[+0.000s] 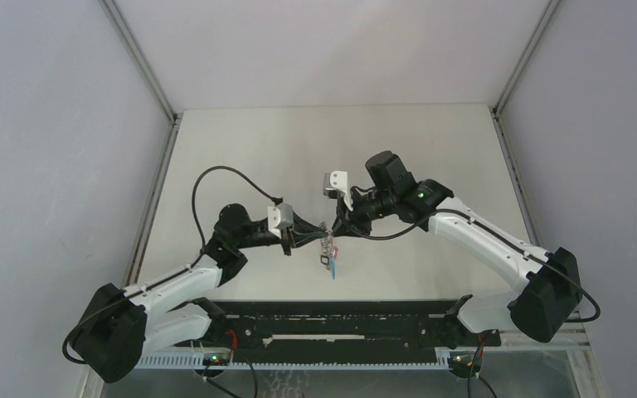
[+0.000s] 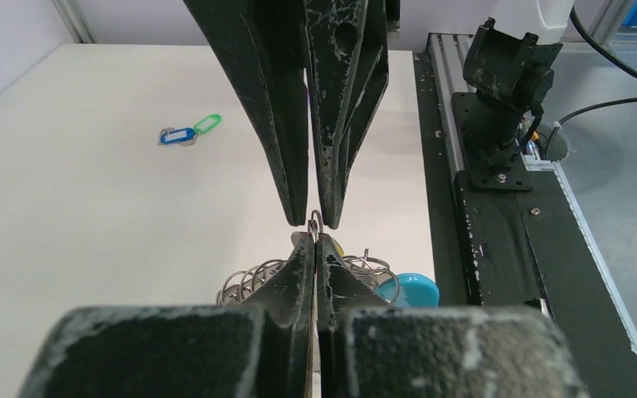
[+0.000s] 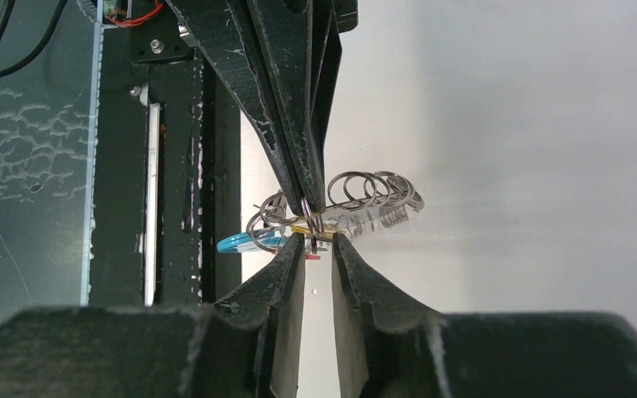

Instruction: Put the keys on the keyring

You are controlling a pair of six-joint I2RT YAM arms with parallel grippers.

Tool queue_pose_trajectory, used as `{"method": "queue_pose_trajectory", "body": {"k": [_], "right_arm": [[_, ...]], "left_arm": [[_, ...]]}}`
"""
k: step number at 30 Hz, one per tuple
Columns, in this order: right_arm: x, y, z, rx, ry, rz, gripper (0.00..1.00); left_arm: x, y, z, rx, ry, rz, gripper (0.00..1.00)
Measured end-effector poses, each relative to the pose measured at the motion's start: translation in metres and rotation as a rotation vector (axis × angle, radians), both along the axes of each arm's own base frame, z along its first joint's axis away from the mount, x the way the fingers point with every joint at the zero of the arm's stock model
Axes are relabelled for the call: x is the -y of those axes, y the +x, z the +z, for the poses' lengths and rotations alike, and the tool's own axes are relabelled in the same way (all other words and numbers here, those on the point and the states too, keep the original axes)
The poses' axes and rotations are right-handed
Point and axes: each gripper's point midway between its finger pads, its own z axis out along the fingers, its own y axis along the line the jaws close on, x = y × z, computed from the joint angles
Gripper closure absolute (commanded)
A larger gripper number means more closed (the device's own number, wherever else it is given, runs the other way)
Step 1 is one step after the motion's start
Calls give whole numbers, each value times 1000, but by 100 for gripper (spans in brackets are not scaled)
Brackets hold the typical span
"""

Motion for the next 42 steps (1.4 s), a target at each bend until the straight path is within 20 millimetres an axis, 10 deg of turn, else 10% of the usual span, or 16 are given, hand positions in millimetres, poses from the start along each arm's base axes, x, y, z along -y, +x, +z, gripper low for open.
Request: {"method": "queue_pose_trajectory", "body": {"k": [4, 23, 42], "right_arm": [[0, 0, -1, -5, -1, 4, 100], [6, 3, -2, -90, 41, -10, 100], [20, 1, 9, 122, 158, 27, 73]], "left_arm": [[0, 1, 2, 5, -4, 5, 100], [-2, 0, 18, 43, -66, 25, 100], [0, -1, 35, 66, -139, 15, 100]]}}
